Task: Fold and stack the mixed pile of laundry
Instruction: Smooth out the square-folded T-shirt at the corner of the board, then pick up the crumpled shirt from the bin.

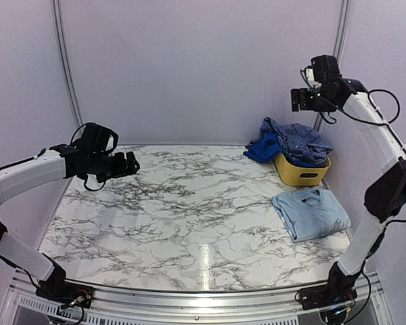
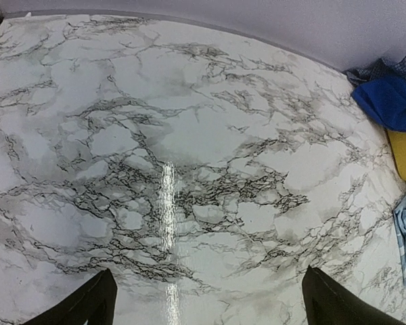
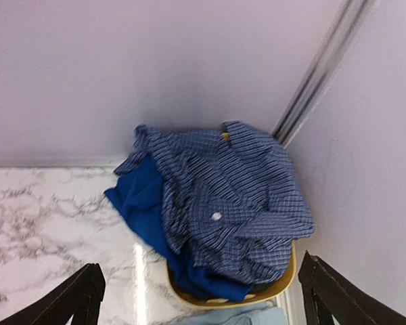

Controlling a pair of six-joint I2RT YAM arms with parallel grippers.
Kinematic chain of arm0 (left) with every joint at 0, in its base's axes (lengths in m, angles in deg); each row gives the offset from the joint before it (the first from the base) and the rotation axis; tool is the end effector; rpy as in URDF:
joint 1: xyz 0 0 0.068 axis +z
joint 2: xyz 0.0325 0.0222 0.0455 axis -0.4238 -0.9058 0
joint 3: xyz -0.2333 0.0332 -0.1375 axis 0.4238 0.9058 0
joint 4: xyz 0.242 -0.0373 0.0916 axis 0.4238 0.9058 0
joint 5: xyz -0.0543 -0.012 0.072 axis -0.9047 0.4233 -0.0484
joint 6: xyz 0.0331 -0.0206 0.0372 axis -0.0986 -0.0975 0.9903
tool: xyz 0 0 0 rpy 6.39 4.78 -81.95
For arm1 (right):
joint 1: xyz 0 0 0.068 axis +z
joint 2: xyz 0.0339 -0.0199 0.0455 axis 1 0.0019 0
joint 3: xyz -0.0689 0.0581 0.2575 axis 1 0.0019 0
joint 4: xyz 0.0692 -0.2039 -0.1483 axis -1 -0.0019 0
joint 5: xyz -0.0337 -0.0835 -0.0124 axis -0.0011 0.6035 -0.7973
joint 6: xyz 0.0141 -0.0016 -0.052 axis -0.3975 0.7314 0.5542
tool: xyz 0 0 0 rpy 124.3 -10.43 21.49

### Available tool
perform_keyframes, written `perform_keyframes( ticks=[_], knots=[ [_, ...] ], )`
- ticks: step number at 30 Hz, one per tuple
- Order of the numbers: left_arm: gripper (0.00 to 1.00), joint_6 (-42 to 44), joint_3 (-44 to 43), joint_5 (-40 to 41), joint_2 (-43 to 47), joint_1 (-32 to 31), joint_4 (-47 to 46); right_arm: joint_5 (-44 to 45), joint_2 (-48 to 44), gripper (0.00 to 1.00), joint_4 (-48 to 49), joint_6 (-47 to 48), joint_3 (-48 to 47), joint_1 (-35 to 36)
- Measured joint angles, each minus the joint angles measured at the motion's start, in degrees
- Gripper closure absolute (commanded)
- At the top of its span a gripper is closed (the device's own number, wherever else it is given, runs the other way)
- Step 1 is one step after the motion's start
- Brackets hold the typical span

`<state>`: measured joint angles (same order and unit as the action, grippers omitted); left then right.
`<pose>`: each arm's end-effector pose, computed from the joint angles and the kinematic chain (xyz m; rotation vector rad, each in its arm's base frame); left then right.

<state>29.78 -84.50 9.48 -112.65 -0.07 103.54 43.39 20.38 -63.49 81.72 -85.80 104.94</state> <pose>0.2863 -0.1330 0.2756 -0.0671 2.2884 -0.4496 0.3533 0.0824 0.4371 -0.0079 2.1489 -0.1882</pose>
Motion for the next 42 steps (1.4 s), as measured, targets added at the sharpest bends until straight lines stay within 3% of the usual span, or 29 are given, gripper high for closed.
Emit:
perform_keyframes(
  ticks=[5, 10, 13, 15, 17, 20, 21, 26, 31, 42],
  knots=[
    [0.01, -0.5, -1.8, 1.7, 0.4, 0.0, 0.0, -3.0, 10.4, 0.05, 1.0, 1.0, -11.3, -10.8],
    [0.01, -1.2, -3.1, 3.7, 0.4, 0.0, 0.3, -4.8, 22.0, 0.08, -0.3, 0.7, -10.8, -18.1],
    [0.01, -2.1, -3.3, 4.9, 0.4, 0.0, 0.5, -5.9, 26.7, 0.16, -0.3, 0.7, -8.1, -20.4],
    [0.01, -2.6, -3.4, 5.6, 0.3, 0.0, 0.6, -6.6, 29.7, 0.28, -0.5, 0.7, -7.7, -21.4],
    [0.01, -3.2, -3.5, 6.2, -0.2, 0.0, 0.9, -6.4, 31.8, 0.51, -0.5, 0.7, -8.2, -21.6],
    [0.01, -3.8, -4.2, 7.1, -1.2, 0.0, 1.5, -5.7, 34.2, 0.95, -1.2, 0.8, -11.8, -21.8],
    [0.01, -3.9, -4.4, 7.3, -1.5, 0.0, 1.5, -5.6, 34.5, 1.00, -1.7, 0.6, -13.1, -22.0],
    [0.01, -4.7, -5.6, 9.9, -1.8, 0.0, 1.8, -8.8, 34.1, 1.00, -2.3, -0.3, -17.3, -22.2],
    [0.01, -4.7, -6.1, 12.0, -1.8, 0.0, 1.5, -13.1, 28.0, 1.00, 0.0, -0.5, -16.9, -21.4],
    [0.01, -4.6, -6.1, 10.4, -1.8, 0.1, 1.2, -29.5, 2.7, 1.00, 23.2, -7.4, -17.8, -18.4]
  ],
)
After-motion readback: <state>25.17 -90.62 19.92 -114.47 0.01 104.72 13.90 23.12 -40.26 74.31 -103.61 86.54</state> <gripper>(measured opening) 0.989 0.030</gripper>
